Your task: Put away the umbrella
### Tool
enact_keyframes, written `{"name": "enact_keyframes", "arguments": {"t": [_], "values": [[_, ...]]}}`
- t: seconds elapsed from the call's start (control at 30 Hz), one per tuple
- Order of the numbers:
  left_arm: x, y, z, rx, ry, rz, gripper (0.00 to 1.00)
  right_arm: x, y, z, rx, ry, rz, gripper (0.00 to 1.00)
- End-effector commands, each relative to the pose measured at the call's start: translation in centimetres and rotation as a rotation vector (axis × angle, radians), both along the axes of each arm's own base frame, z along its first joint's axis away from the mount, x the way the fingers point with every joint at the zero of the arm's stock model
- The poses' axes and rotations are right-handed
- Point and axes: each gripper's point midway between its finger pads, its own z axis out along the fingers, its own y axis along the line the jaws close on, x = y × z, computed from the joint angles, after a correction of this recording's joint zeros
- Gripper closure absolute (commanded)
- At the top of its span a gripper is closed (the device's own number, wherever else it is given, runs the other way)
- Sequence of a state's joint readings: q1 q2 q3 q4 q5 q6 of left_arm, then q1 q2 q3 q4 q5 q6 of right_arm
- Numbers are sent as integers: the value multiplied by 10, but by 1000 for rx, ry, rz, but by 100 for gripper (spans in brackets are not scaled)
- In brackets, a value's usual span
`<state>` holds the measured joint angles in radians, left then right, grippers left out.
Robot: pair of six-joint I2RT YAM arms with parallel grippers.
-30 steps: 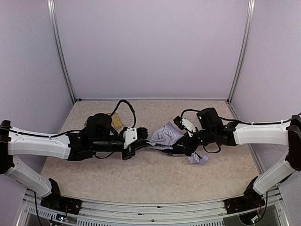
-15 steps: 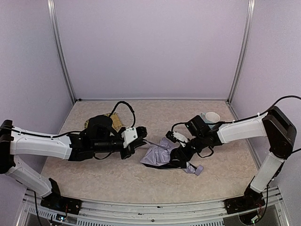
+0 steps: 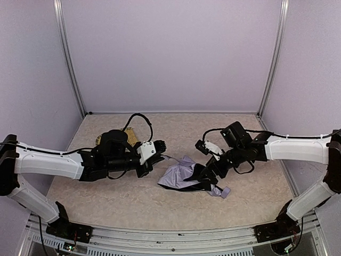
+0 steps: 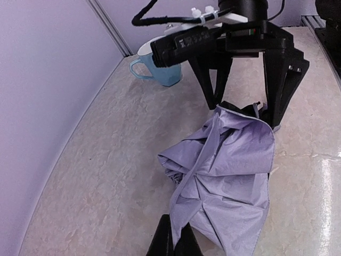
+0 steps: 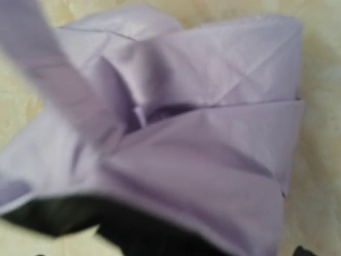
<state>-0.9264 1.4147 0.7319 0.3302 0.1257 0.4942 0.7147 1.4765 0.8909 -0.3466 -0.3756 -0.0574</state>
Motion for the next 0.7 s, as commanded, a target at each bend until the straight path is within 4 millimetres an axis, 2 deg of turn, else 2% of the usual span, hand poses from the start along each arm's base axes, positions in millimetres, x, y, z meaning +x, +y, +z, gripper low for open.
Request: {"name": "enact_keyframes", "arguments": {"t": [0.0, 0.17, 0.27, 0.37, 0.67], "values": [[9, 6, 4, -21, -15, 38, 100, -16, -24, -1, -57, 44, -56, 4], [20, 16, -2, -7, -10, 89, 100, -8, -41, 3, -64, 55, -179, 38], [26, 20, -5, 11, -20, 124, 100, -3, -49, -6, -96, 86, -240, 46], [31, 24, -9, 30, -26, 154, 100, -6, -49, -23, -134, 143, -239, 48], [38, 29, -17, 53, -22, 188, 100, -25, -36, -57, -143, 294, -157, 43]]}}
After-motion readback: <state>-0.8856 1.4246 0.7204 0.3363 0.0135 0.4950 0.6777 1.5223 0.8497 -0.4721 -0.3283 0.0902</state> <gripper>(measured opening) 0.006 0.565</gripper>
